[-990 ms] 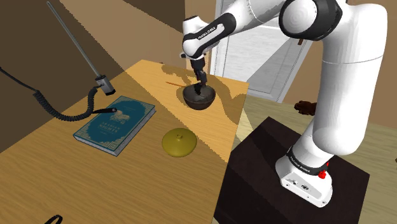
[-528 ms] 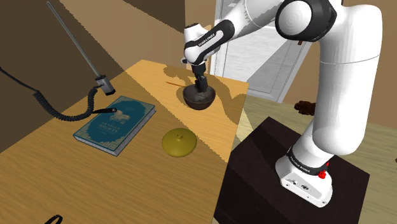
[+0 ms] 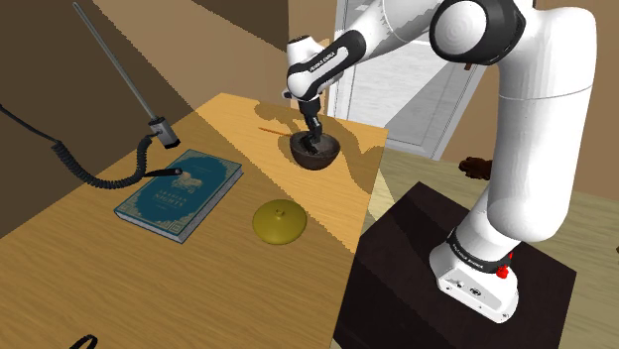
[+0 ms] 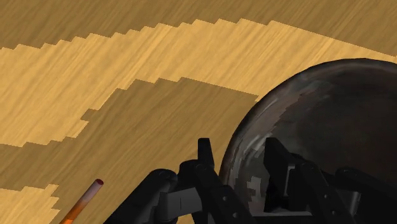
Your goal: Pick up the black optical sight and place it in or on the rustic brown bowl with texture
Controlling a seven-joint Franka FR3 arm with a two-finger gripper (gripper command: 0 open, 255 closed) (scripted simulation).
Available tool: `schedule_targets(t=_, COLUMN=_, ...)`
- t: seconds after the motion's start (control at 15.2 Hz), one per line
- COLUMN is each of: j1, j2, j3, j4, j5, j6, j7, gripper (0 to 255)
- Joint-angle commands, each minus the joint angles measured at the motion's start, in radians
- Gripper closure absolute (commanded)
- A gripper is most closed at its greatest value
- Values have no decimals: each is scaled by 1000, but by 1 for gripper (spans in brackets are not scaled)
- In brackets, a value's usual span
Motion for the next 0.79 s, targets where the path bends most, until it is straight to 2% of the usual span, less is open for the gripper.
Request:
schedule_targets(t=0.0, j1=-1, j2=2, j3=-1, j4=-1, j5=-1, j6=0, j7=0, gripper=255)
schedule_targets(t=0.4, j1=-1, j2=2, j3=-1, j4=-3, j5=-1, j6=0, j7=0, gripper=255)
schedule_targets(t=0.73, j1=0, j2=-34, j3=-1, j4=15, j5=0, j6=-53, j7=-5, gripper=255)
